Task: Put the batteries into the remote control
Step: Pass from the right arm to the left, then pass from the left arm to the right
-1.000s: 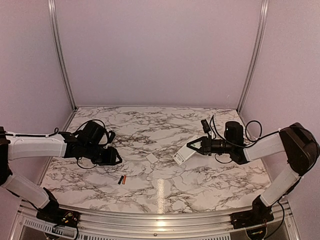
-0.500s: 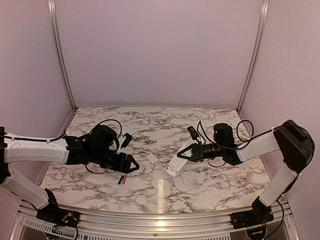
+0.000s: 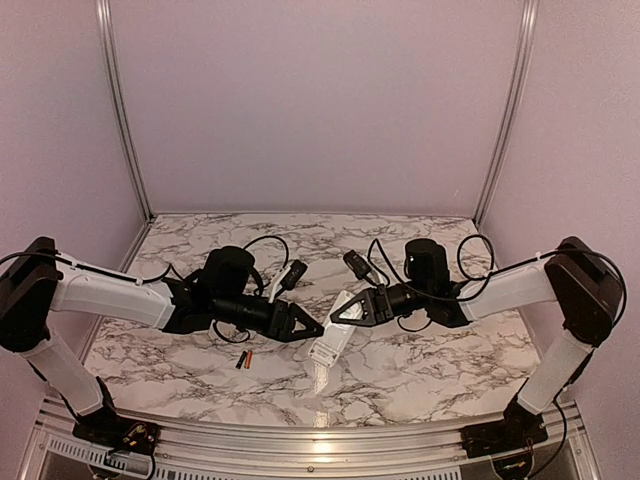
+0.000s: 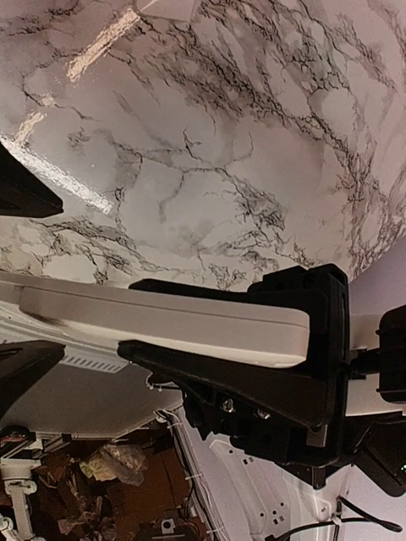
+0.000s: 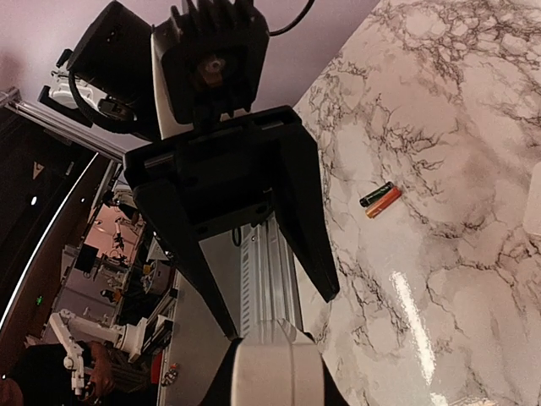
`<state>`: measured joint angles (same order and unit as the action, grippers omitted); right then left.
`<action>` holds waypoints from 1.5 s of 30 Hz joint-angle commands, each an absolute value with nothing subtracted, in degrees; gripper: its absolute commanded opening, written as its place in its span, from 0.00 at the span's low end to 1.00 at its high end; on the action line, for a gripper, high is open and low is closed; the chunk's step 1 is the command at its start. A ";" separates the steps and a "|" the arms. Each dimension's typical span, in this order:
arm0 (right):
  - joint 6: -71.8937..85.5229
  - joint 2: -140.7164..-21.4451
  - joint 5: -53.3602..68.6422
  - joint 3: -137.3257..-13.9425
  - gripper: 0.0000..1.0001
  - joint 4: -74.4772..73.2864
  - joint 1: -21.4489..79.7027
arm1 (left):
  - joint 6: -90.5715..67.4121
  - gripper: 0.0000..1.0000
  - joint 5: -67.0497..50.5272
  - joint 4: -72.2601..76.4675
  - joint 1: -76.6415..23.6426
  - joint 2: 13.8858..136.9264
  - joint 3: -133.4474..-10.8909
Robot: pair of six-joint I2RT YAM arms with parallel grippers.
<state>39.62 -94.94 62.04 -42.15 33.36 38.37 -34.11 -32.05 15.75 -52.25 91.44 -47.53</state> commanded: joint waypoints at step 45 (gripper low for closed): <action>59.12 -98.50 61.17 -41.35 0.30 61.73 38.72 | -53.20 0.00 -41.68 55.51 -51.43 98.79 -43.50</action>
<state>59.90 -97.95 62.02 -39.66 61.25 38.39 -54.46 -40.12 56.07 -51.11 98.30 -41.43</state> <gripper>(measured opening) 0.339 0.147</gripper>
